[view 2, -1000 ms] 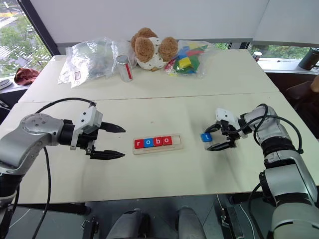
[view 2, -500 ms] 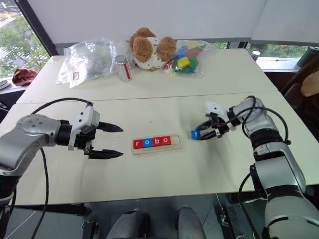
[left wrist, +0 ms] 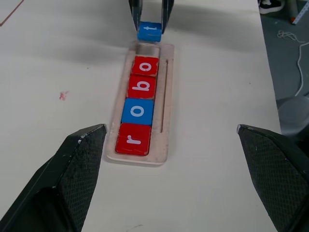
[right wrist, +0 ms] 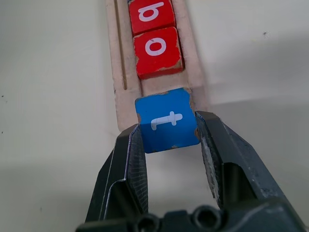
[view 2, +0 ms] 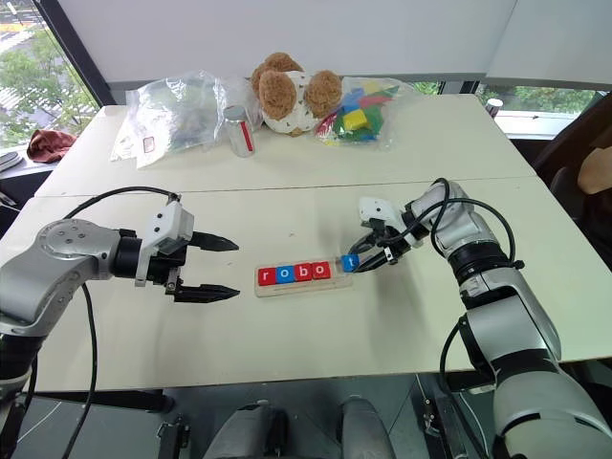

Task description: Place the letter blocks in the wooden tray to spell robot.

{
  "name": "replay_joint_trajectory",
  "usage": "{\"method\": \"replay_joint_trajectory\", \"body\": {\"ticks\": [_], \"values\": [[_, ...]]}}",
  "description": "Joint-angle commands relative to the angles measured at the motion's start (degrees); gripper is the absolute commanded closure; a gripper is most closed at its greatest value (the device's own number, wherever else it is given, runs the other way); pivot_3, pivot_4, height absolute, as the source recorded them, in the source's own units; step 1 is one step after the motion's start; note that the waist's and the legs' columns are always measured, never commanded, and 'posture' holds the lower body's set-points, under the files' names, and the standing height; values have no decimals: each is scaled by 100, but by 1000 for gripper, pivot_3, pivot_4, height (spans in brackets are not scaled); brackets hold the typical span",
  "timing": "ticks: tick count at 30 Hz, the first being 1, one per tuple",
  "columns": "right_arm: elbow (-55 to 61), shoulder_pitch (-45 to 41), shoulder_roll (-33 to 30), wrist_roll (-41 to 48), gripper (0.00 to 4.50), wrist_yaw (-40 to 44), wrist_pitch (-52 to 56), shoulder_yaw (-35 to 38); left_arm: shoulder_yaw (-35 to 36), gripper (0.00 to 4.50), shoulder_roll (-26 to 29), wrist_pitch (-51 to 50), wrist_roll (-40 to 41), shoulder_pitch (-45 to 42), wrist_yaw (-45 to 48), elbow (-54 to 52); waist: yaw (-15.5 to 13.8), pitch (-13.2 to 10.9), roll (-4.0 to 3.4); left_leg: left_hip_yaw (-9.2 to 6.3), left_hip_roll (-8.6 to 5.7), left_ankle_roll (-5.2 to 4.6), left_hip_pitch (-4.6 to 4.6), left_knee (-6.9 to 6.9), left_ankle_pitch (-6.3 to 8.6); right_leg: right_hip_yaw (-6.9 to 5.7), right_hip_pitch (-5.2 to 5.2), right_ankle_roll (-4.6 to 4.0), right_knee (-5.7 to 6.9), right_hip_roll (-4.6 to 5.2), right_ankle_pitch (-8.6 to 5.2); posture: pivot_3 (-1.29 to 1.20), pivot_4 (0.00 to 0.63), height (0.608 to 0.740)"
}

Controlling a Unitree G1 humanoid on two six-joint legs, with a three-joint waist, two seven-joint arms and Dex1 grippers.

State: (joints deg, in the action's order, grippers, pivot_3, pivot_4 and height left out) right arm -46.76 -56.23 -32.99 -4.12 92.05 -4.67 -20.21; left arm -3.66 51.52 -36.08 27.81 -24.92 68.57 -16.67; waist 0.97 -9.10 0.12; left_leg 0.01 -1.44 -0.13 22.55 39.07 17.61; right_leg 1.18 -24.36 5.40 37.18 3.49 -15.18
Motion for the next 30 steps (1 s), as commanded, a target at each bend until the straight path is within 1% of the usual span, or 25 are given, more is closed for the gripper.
{"method": "replay_joint_trajectory", "body": {"ticks": [1,10,21,30], "values": [[51,-113,97,-80,3381,-49,-62,-17,48,0,-14,18,36,-10,-35,-128,-2,0,0,0,0,0,0,0,0,0,0,0,0,0,0,0,150,740],[-271,-205,290,-362,3381,-389,-305,-105,75,0,-85,-38,85,22,-161,-178,13,0,0,0,0,1,-1,1,-1,-1,0,0,1,0,0,0,150,740],[-45,-136,403,-255,3381,-122,-120,-102,72,0,-165,-43,76,30,-266,-195,17,1,1,-1,1,1,-3,0,-1,-1,1,0,2,-1,0,0,150,740],[127,-54,480,-249,3381,-112,22,-119,70,0,-202,-39,63,47,-317,-202,14,1,1,-3,0,2,-3,-1,-1,-2,1,0,2,-1,0,0,150,740]]}}
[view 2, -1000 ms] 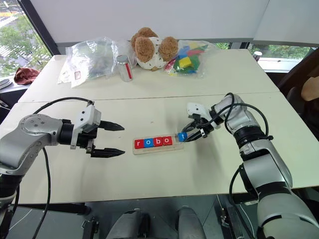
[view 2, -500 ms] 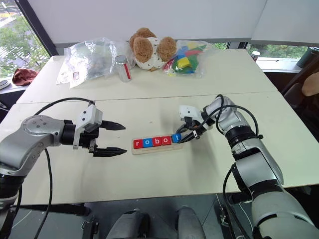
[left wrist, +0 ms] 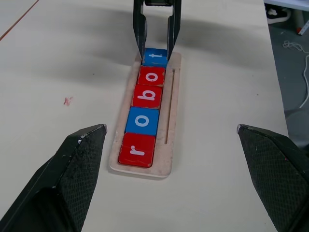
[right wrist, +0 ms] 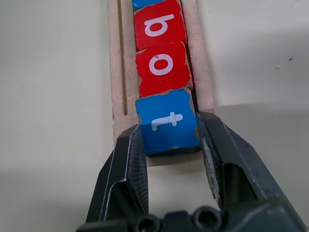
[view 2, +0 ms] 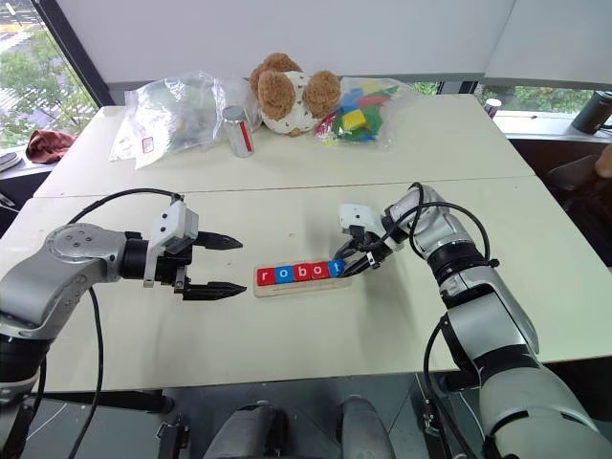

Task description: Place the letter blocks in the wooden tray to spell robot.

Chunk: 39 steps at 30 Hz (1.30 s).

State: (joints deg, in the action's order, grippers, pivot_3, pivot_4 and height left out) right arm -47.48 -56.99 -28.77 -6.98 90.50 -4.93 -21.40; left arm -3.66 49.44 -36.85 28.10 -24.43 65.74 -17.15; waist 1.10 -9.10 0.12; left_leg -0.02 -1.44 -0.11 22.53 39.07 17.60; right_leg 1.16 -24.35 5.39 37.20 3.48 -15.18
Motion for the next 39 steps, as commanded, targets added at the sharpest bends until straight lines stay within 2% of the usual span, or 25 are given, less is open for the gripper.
{"method": "replay_joint_trajectory", "body": {"ticks": [1,7,9,12,19,29,39], "values": [[186,22,69,27,3381,19,57,1,63,0,6,51,20,-1,-34,-139,4,0,0,0,0,0,0,0,0,0,0,0,0,0,0,0,150,740],[192,45,74,21,3381,-13,127,8,48,0,-1,67,-6,5,-61,-143,4,0,0,0,0,1,0,0,0,0,0,0,0,0,0,0,150,740],[198,41,76,34,2304,-47,157,32,45,0,-3,73,-7,-2,-67,-129,5,0,0,0,0,1,0,0,0,0,0,0,0,0,0,0,150,740],[311,-1,71,135,956,-68,316,118,38,0,-9,85,-14,-12,-68,-96,8,0,0,0,0,1,0,0,0,0,0,0,0,0,0,0,150,740],[932,-63,-2,522,956,-228,963,467,11,0,-57,115,-33,-81,-57,16,-19,0,-1,-5,0,2,3,0,-1,-2,-2,0,0,0,0,0,150,740],[1340,513,-723,276,956,-1155,488,667,112,0,20,70,-19,-19,-6,96,-19,0,0,-9,-4,1,8,0,0,-6,-2,0,-4,6,0,0,150,740],[1364,830,-614,282,956,-1471,492,544,87,0,15,14,-10,-101,-19,145,-15,0,0,-8,-3,-13,8,-1,7,-5,-5,0,-1,4,0,0,150,740]]}}
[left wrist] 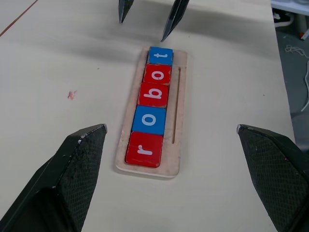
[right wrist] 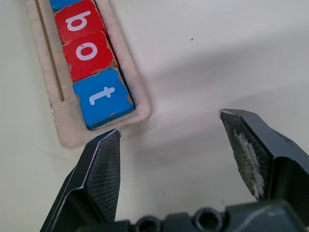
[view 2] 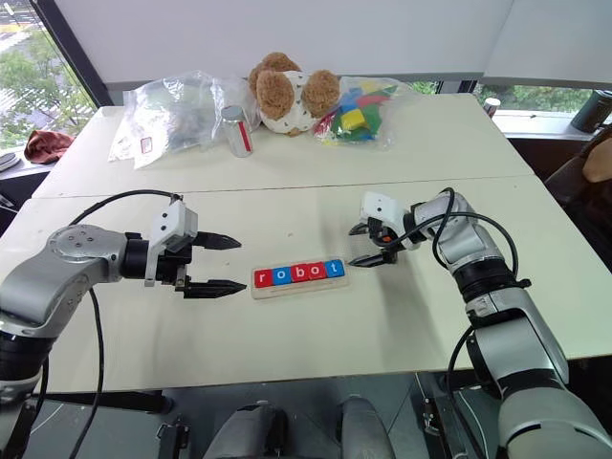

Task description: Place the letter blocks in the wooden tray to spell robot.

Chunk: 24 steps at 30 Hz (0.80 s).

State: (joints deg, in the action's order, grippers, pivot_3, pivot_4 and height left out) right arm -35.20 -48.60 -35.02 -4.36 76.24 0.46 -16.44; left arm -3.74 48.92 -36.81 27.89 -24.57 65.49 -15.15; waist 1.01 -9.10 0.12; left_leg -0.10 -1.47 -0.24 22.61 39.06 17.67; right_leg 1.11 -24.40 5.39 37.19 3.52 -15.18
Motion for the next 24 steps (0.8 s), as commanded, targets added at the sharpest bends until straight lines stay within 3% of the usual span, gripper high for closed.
{"method": "replay_joint_trajectory", "body": {"ticks": [1,17,24], "values": [[140,-2,20,16,956,-51,-46,42,99,0,73,8,12,-82,8,-56,-13,0,0,0,0,0,0,0,0,-1,0,0,0,0,0,0,150,740],[99,-111,215,65,956,-84,115,53,106,0,85,-7,2,29,-31,-61,-2,0,0,0,0,1,1,1,0,-1,0,0,0,0,0,0,150,740],[370,74,-254,91,956,-256,196,323,426,0,131,-70,90,378,-220,-73,-12,0,0,0,0,1,1,1,0,-1,0,0,0,0,0,0,150,740]]}}
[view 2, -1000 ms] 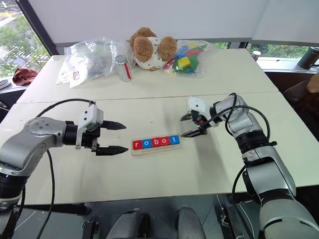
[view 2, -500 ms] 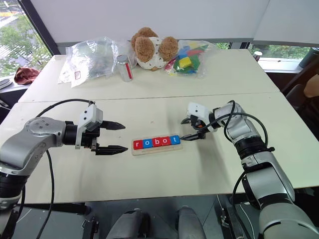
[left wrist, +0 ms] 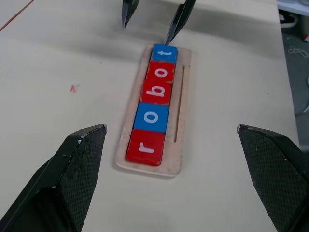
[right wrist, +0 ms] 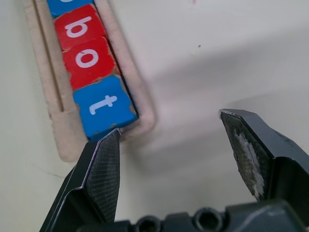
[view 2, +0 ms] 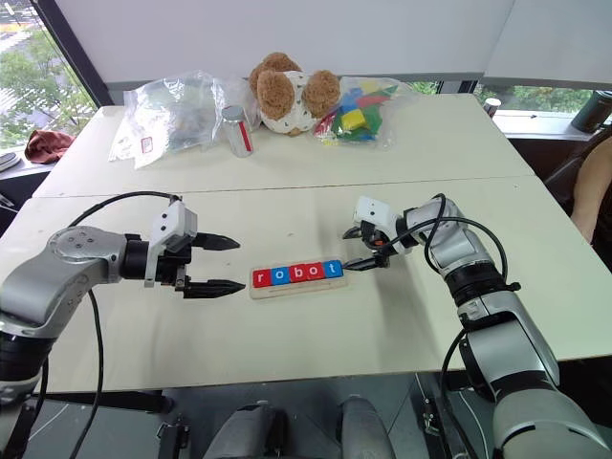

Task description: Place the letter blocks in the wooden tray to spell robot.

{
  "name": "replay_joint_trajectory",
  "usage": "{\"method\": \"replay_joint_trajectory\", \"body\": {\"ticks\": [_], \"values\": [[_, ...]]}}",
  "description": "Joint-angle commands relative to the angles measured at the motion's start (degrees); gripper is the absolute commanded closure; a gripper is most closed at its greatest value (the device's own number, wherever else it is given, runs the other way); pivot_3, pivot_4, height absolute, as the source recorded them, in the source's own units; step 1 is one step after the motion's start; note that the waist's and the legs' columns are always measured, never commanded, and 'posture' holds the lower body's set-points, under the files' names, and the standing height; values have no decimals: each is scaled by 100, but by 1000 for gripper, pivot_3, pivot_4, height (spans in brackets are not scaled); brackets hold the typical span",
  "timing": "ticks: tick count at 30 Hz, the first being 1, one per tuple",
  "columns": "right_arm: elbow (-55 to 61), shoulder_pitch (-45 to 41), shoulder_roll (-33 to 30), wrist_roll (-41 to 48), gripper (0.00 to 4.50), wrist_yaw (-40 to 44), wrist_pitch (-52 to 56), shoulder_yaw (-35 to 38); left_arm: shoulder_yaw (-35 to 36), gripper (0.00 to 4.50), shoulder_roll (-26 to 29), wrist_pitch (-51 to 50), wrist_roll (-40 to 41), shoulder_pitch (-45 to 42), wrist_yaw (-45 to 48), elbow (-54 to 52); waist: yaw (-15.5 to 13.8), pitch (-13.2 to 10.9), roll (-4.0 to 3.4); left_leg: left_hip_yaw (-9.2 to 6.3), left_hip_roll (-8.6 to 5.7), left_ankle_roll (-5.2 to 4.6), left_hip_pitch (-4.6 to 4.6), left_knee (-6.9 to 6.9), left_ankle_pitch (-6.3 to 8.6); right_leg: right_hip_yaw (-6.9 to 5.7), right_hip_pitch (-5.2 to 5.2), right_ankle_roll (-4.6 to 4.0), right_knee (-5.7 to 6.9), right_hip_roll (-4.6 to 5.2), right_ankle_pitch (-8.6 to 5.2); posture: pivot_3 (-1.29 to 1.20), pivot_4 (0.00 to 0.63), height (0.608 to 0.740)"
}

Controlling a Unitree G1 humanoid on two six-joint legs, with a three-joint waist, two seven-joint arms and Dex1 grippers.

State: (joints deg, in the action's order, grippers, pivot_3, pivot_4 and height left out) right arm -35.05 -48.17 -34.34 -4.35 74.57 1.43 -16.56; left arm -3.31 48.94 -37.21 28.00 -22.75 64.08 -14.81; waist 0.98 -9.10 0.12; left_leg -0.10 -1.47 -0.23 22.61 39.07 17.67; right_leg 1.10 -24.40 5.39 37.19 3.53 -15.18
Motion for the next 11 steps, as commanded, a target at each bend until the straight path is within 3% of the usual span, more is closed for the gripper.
{"method": "replay_joint_trajectory", "body": {"ticks": [1,6,11], "values": [[605,121,-458,267,956,-86,371,518,535,0,199,-76,129,379,-102,-149,-17,0,0,0,0,-1,0,0,1,0,0,0,0,0,0,0,150,740],[3354,1737,-1234,1621,956,-69,2950,1723,1376,0,410,-275,330,1570,-269,-431,-58,0,0,-17,2,-15,21,-9,11,-3,-15,0,-6,3,0,0,150,740],[5203,3271,-1334,2621,956,-698,4786,2699,1714,0,274,-604,621,2106,-468,-411,-52,1,0,-23,1,-28,39,-1,19,-2,-12,0,-24,10,0,0,150,740]]}}
